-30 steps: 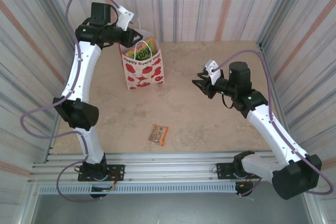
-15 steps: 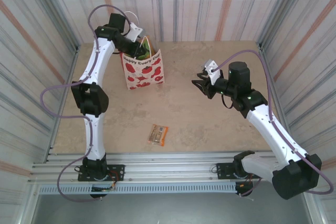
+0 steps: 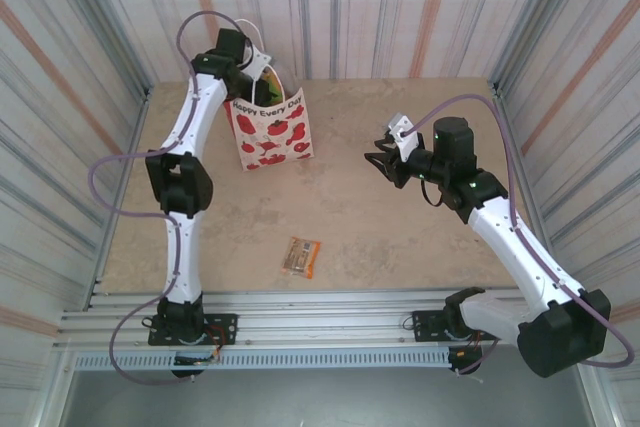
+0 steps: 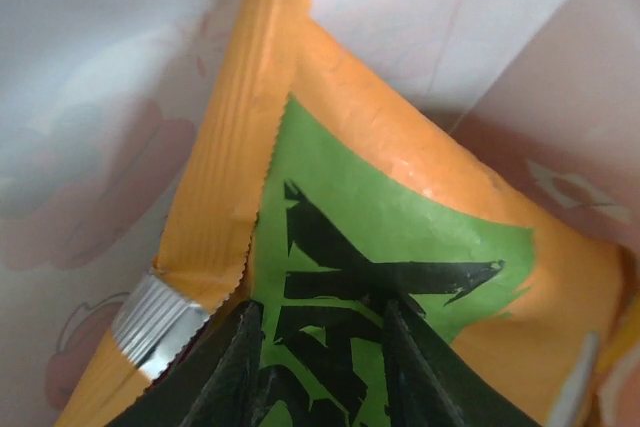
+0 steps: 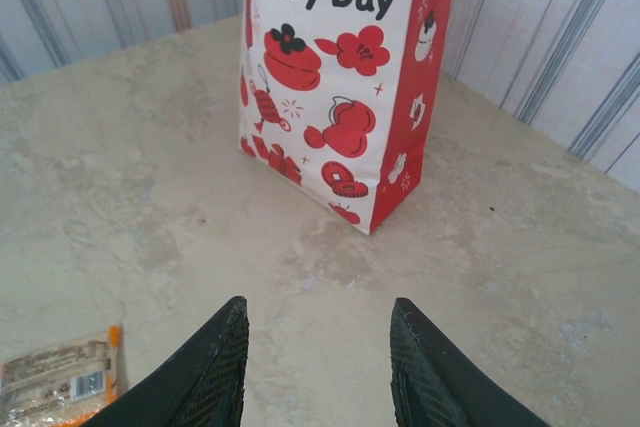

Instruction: Place the snacks into the paper bag

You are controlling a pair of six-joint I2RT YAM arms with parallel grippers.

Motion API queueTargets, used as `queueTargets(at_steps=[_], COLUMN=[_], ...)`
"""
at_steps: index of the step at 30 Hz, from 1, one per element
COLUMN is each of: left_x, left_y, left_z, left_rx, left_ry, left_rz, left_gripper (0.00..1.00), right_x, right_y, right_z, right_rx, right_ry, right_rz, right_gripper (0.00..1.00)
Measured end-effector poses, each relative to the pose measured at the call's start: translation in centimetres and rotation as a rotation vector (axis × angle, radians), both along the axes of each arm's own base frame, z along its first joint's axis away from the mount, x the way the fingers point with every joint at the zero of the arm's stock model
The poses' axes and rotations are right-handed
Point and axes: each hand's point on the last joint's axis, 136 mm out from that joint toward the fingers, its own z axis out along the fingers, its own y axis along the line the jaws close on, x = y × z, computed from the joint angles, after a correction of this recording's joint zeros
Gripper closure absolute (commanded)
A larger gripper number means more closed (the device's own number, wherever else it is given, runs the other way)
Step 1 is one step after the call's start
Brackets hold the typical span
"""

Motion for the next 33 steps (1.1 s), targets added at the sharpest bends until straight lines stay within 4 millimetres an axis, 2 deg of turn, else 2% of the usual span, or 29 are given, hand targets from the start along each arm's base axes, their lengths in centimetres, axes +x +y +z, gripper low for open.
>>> queueTargets(at_steps=[2, 6, 10, 12, 15, 19, 22, 24, 26, 33], left_x=[0.1, -0.1, -0.6, -1.1, -3.1, -7.4, -11.1, -13.2, -15.1, -23.5], left_y=[-0.1, -0.4, -0.7, -0.8, -0.6, 0.0, 0.6, 1.0, 1.3, 1.7], left_z=[-0.6, -0.2, 1.9, 4.2, 9.1, 16.2, 19.1, 19.4, 18.6, 12.3], left_rx=[0.01, 0.01, -0.013, -0.033, -0.073, -0.127, -0.159, -0.173, -0.181, -0.208], left_ry=[0.008, 0.001, -0.029, -0.064, -0.135, -0.246, -0.28, -0.268, -0.234, -0.032], left_rz=[-0.001, -0.006, -0.015, -0.015, -0.014, -0.01, 0.004, 0.019, 0.034, 0.092], left_gripper=[0.57, 0.48, 0.38, 0.34, 0.31, 0.3, 0.3, 0.3, 0.31, 0.33], right_x=[0.0, -0.1, -0.4, -0.7, -1.1, -1.8, -2.6, -3.2, -3.8, -6.4], right_y=[0.0, 0.2, 0.7, 1.0, 1.7, 2.8, 3.8, 4.5, 5.2, 7.8], right_z=[0.0, 0.0, 0.0, -0.1, -0.1, 0.3, 0.4, 0.2, 0.0, -2.0], right_rx=[0.0, 0.0, 0.0, 0.0, 0.0, 0.015, 0.03, 0.038, 0.047, 0.085], right_ry=[0.0, 0.001, 0.002, 0.006, 0.02, 0.047, 0.082, 0.115, 0.153, 0.352], right_rz=[0.0, 0.006, 0.021, 0.032, 0.046, 0.056, 0.057, 0.053, 0.045, -0.036], right_gripper=[0.59, 0.59, 0.58, 0.57, 0.56, 0.55, 0.54, 0.54, 0.54, 0.54])
